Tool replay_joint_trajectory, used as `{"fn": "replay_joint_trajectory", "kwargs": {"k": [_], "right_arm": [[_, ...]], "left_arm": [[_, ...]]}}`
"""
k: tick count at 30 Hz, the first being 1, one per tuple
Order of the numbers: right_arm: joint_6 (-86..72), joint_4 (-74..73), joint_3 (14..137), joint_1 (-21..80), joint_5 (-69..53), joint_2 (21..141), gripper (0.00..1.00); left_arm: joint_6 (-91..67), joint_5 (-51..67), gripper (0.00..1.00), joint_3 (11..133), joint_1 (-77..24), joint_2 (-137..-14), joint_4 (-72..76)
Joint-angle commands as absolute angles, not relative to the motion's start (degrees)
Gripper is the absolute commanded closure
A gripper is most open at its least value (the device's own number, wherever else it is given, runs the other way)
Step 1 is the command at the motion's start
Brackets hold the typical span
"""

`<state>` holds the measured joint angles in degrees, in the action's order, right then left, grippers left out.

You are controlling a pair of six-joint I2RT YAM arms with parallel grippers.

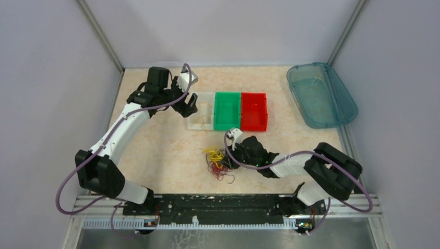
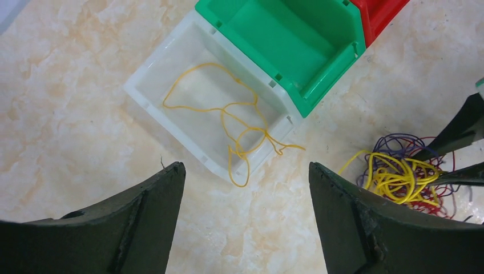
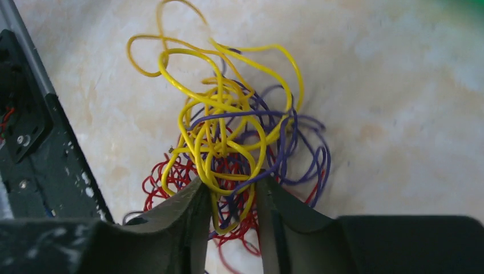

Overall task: Untangle the cables
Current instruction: Place the cable in the bin, then untie the cable.

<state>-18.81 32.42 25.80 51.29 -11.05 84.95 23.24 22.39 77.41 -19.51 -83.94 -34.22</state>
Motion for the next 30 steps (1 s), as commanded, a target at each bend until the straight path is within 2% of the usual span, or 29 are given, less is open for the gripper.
{"fn": "replay_joint_trajectory", "kwargs": {"k": [1, 3, 8, 13, 16, 19, 30], "right_arm": [[-23.1, 33.0, 20.3, 51.7, -10.8, 76.1, 0.75], [-24.1, 29.4, 19.2, 51.7, -9.4, 71.7, 0.80], [-25.3, 19.7, 19.4, 51.7, -4.3, 62.4, 0.81], [-25.3, 17.9, 19.4, 51.7, -2.5, 57.1, 0.62], [-25.0, 17.8, 20.7, 51.7, -2.4, 57.4, 0.43], [-24.3, 18.0, 22.1, 51.6, -2.9, 57.2, 0.34], [-14.2, 11.4, 32.5, 48.6, -10.1, 61.0, 0.32]], "left_arm": [[25.4, 24.9, 0.16, 74.6, -19.7, -82.8, -30.4], [25.8, 25.2, 0.16, 73.5, -19.9, -83.6, -29.7], [27.5, 24.4, 0.17, 72.7, -20.7, -86.9, -28.2], [29.5, 22.0, 0.17, 69.8, -22.0, -90.0, -24.5], [31.0, 19.5, 0.18, 68.9, -23.0, -92.4, -21.9], [31.9, 17.1, 0.19, 68.9, -23.6, -94.9, -18.6], [33.7, 11.2, 0.26, 69.4, -23.8, -102.0, -9.6]]}}
